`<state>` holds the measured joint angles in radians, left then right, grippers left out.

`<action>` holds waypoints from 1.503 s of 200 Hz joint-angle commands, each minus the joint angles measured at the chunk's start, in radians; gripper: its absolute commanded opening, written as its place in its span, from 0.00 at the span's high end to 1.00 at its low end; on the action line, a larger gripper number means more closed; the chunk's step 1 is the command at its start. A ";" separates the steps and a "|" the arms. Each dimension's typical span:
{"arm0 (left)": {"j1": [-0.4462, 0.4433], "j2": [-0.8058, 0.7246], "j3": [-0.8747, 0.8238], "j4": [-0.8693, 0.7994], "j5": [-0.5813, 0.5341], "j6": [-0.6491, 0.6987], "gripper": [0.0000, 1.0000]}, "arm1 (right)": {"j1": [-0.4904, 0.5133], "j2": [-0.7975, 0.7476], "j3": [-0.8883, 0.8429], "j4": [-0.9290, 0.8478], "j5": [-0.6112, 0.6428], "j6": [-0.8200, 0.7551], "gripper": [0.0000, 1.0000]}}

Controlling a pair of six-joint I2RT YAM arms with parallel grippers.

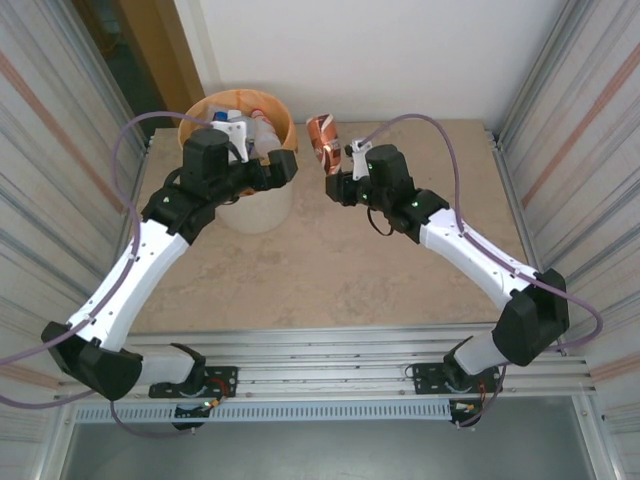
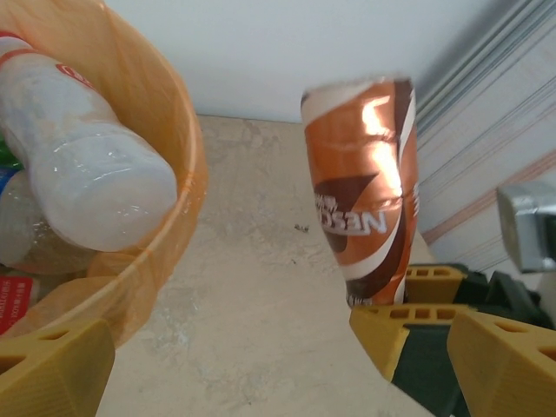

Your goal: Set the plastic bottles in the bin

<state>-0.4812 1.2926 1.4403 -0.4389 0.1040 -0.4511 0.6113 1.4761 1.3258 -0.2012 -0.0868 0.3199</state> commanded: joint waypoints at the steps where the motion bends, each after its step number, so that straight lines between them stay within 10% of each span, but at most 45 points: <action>1: -0.010 -0.048 0.020 0.056 -0.013 -0.015 0.01 | -0.001 0.047 0.152 -0.077 -0.036 -0.087 1.00; 57: -0.006 -0.080 0.007 0.099 -0.100 -0.014 0.01 | 0.035 0.153 0.357 -0.147 -0.094 -0.199 1.00; 153: 0.068 0.053 0.114 0.203 0.087 -0.119 0.02 | 0.112 0.129 0.363 -0.073 -0.182 -0.247 1.00; 208: 0.084 0.108 0.120 0.270 0.102 -0.199 0.38 | 0.116 0.135 0.371 -0.068 -0.155 -0.265 1.00; 255: 0.102 0.156 0.174 0.279 0.005 -0.218 0.62 | 0.108 0.112 0.334 -0.074 -0.026 -0.245 0.33; 300: 0.158 0.233 0.285 0.235 -0.118 -0.230 0.67 | 0.033 -0.007 0.182 -0.033 0.046 -0.137 0.08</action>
<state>-0.3538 1.4956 1.6398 -0.2054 0.0849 -0.6598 0.6899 1.5570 1.5600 -0.2607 -0.1177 0.1150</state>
